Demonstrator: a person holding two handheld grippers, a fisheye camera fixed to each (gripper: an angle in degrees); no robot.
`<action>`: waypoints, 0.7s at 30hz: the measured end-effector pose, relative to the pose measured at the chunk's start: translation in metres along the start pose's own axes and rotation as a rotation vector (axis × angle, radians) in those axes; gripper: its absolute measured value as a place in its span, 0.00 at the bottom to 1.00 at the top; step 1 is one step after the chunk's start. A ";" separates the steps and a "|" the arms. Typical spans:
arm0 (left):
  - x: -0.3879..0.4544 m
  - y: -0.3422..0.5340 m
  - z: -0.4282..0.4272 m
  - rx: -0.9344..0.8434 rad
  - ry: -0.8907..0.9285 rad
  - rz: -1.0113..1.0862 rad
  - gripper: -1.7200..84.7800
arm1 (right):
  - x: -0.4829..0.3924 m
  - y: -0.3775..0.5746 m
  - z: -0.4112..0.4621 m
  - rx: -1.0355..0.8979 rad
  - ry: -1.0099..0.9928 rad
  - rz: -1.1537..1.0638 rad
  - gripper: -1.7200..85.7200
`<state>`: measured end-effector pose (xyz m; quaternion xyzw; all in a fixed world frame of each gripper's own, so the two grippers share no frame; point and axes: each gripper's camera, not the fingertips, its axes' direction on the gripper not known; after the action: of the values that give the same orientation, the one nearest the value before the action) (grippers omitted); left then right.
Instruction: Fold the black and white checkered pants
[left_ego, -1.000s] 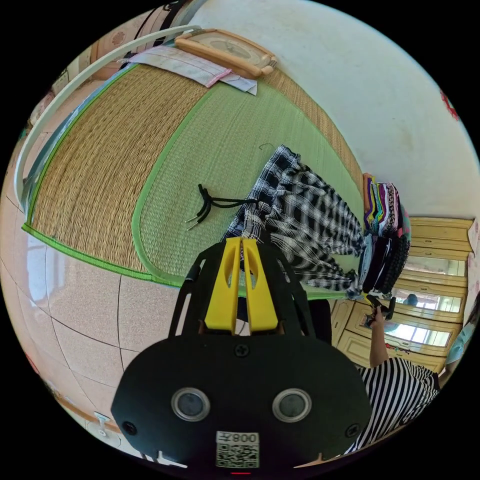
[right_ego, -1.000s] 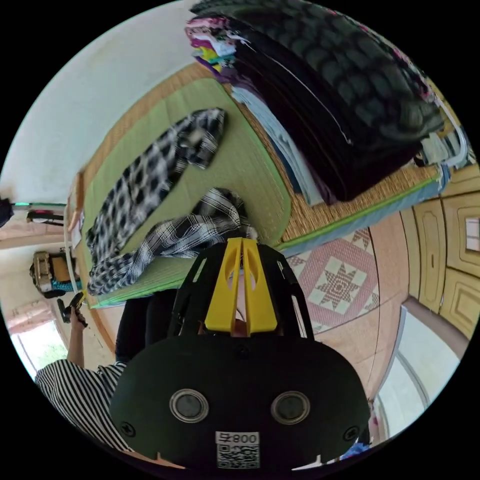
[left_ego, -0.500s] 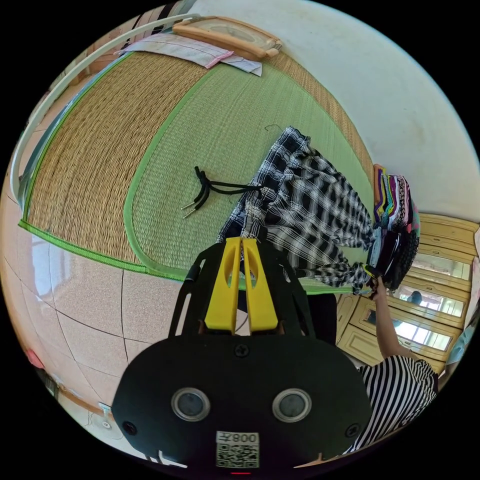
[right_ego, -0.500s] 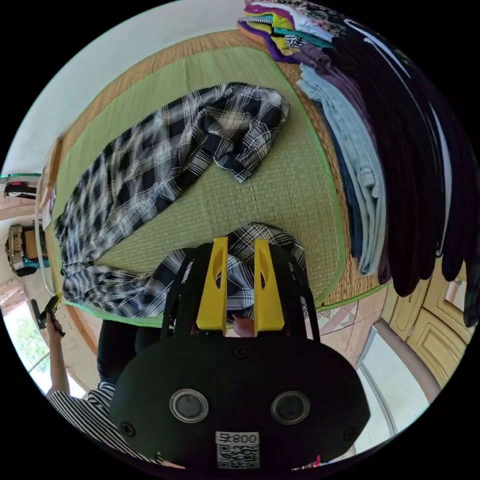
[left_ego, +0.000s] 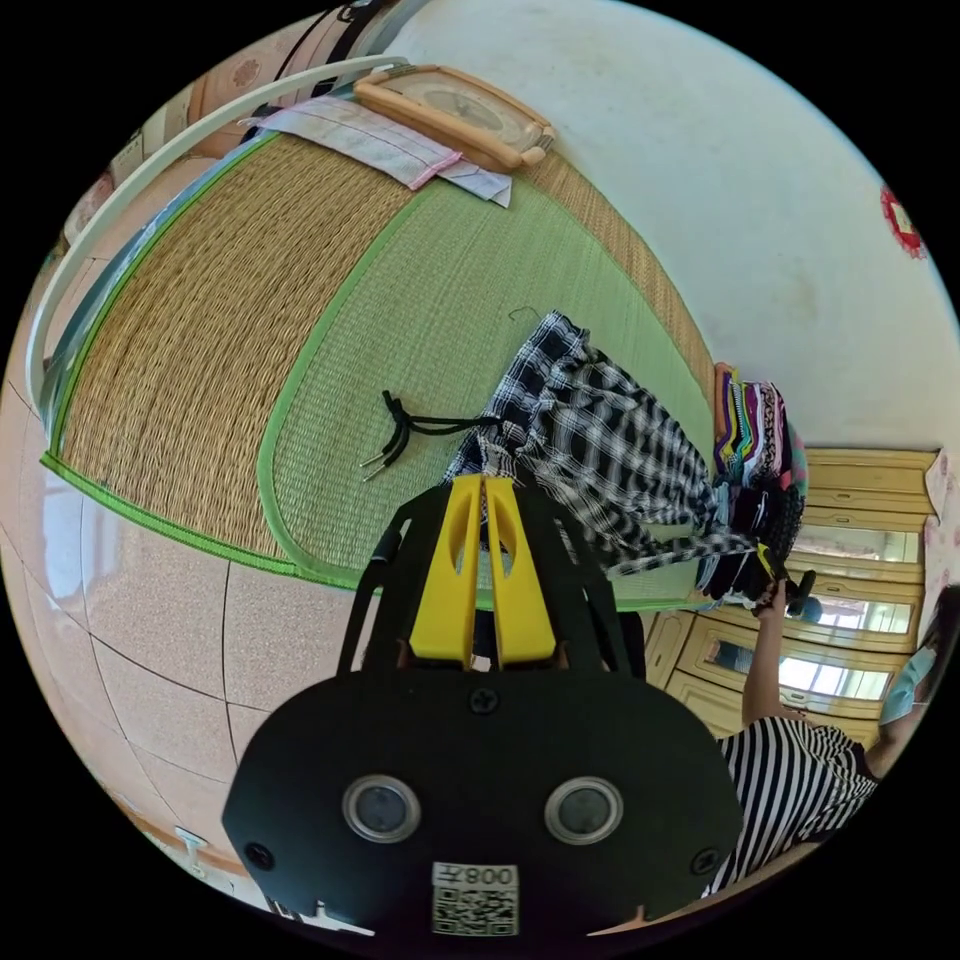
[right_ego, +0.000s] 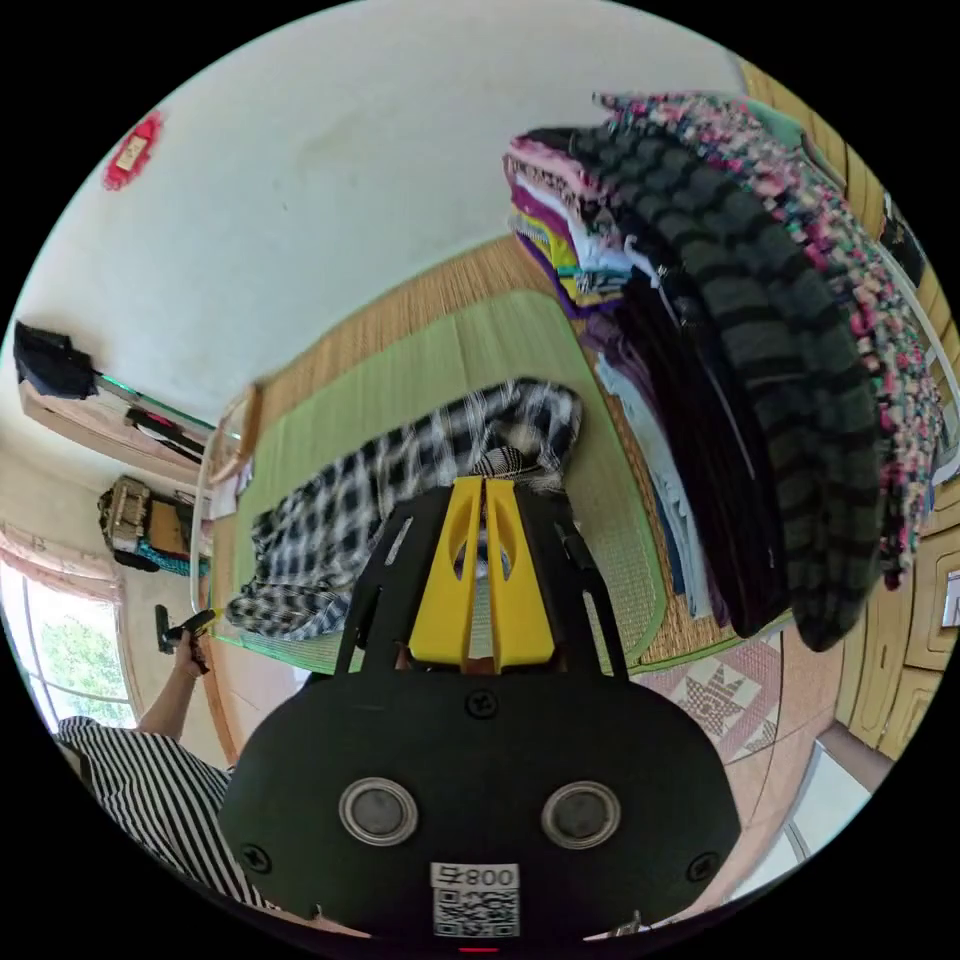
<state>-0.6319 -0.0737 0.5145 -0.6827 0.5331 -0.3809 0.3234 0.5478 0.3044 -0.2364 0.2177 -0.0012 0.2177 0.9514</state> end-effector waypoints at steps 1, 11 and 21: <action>-0.001 0.000 -0.004 0.013 0.012 0.001 0.02 | 0.002 0.005 -0.020 0.040 -0.030 -0.006 0.02; -0.026 0.010 0.013 -0.072 -0.010 -0.052 0.03 | 0.117 0.100 0.024 -0.134 -0.081 0.343 0.02; -0.035 0.013 0.002 0.021 -0.084 -0.078 0.06 | 0.126 0.114 0.034 -0.115 -0.037 0.475 0.04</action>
<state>-0.6415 -0.0426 0.4968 -0.7147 0.4882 -0.3699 0.3377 0.6180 0.4346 -0.1468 0.1609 -0.0821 0.4308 0.8842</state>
